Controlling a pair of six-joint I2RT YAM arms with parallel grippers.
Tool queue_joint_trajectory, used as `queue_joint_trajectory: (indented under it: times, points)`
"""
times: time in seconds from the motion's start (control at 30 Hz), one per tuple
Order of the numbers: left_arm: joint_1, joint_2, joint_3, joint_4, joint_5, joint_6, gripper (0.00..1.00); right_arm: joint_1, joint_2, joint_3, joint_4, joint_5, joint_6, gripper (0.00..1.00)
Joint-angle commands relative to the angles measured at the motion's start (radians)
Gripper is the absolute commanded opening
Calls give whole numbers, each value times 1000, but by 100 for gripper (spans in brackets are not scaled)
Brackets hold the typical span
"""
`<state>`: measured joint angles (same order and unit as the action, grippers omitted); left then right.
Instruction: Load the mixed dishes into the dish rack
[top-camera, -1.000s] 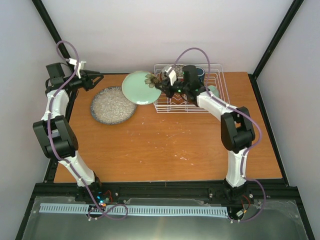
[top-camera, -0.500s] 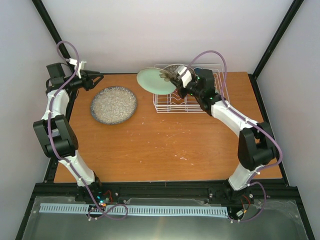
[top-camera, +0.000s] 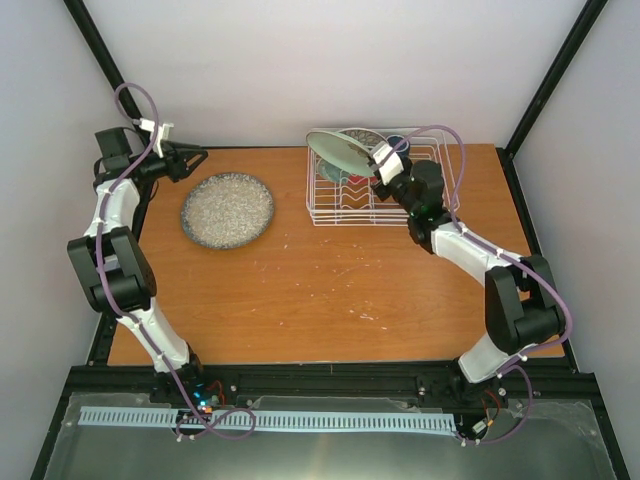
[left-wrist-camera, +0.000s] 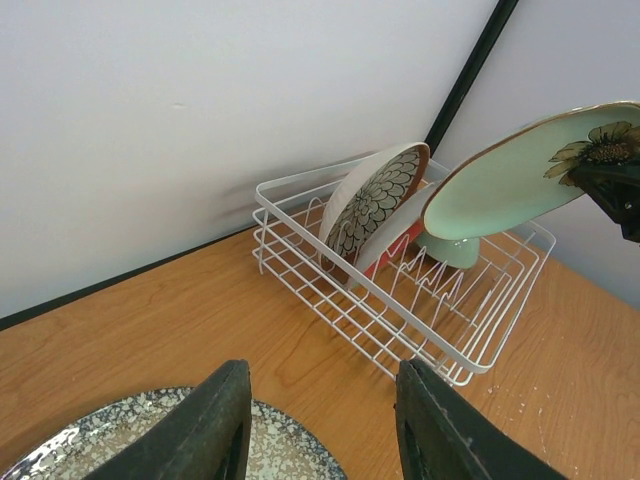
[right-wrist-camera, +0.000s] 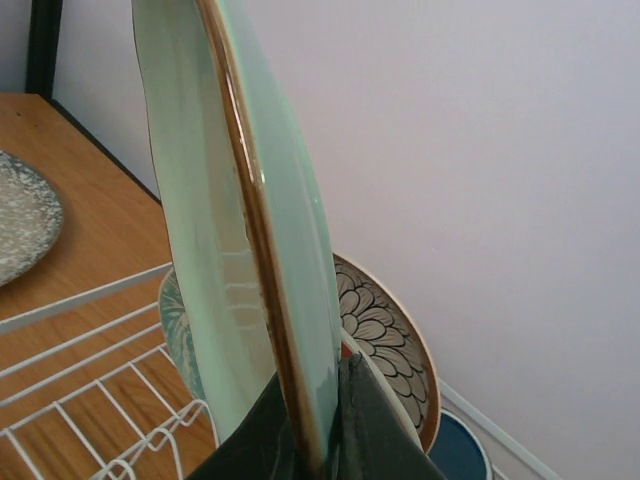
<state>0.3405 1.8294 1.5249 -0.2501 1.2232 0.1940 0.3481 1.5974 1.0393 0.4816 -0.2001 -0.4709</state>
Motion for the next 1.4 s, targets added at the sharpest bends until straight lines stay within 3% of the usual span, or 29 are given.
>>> queue_joint_trajectory:
  times: [0.0, 0.67, 1.37]
  points:
    - [1, 17, 1, 22, 21, -10, 41, -3, -54, -13, 279, 25, -50, 3]
    - [3, 34, -9, 8, 19, 1, 41, -88, 25, 7, 172, -184, -116, 3]
    - [3, 66, 11, -4, 10, 2, 40, -104, 148, 90, 112, -250, -242, 3]
